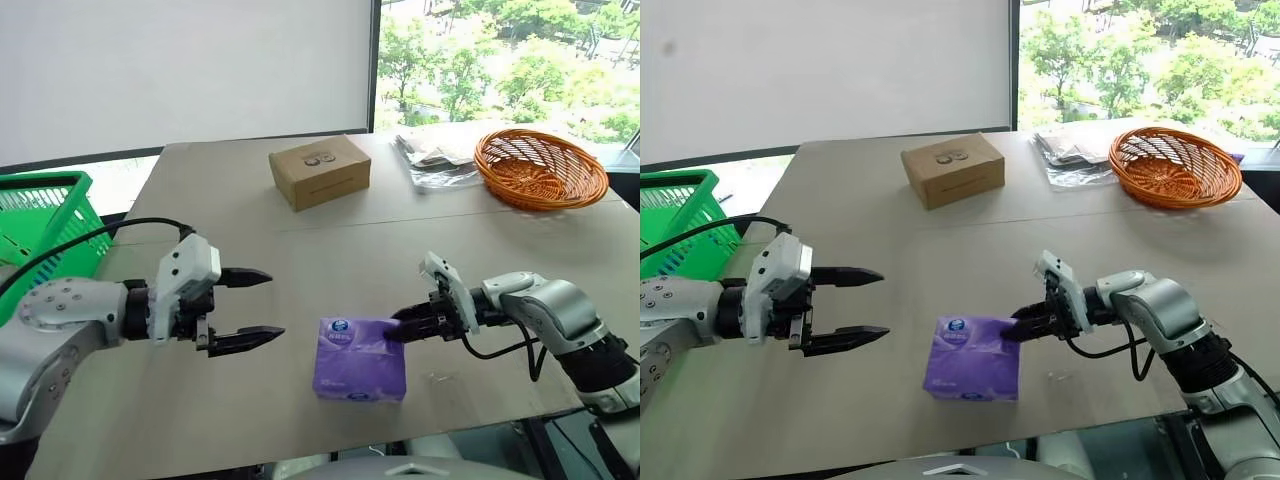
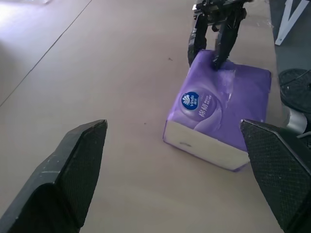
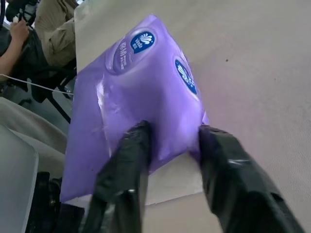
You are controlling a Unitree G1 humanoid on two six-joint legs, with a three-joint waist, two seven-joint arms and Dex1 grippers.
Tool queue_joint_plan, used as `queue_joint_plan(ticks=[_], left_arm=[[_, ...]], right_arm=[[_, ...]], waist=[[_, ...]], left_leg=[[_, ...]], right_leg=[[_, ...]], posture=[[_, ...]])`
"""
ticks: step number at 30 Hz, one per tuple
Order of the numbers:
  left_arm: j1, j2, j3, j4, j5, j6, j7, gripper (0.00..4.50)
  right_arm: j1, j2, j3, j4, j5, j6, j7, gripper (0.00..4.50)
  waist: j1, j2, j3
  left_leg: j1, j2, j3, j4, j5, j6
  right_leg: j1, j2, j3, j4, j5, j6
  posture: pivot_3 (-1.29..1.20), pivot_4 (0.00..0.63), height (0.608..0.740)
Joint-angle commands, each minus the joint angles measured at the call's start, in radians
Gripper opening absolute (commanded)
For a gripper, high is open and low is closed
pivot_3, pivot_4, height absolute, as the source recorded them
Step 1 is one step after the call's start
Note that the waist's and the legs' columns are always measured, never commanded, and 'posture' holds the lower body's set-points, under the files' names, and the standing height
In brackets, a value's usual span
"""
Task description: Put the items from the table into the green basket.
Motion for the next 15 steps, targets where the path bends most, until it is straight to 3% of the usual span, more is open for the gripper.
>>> queue_joint_plan(ticks=[1,7,15], left_arm=[[0.011,0.014,0.043,-0.040,-0.014,0.001,0.000,4.50],[-0.004,-0.006,0.035,-0.036,-0.017,-0.002,0.024,4.50],[-0.137,-0.156,0.055,0.062,-0.085,0.033,0.213,4.50]], right_arm=[[-0.014,-0.004,0.010,-0.001,-0.005,-0.025,0.021,0.09],[-0.055,0.059,-0.124,0.030,0.077,0.014,-0.028,0.04],[-0.180,0.176,-0.354,0.107,0.118,-0.059,-0.206,0.04]], waist=[[0.003,0.000,0.000],[0.008,0.001,0.005],[0.016,0.001,0.006]], left_leg=[[0.000,0.000,0.000,0.000,0.000,0.000],[0.000,0.000,0.000,0.000,0.000,0.000],[-0.001,0.000,0.000,0.000,0.000,0.000]], right_leg=[[0.000,0.000,0.000,0.000,0.000,0.000],[0.000,0.000,0.000,0.000,0.000,0.000],[-0.001,0.000,0.000,0.000,0.002,0.004]], posture=[[0.20,0.008,0.740],[0.20,0.010,0.740],[0.18,0.011,0.740]])
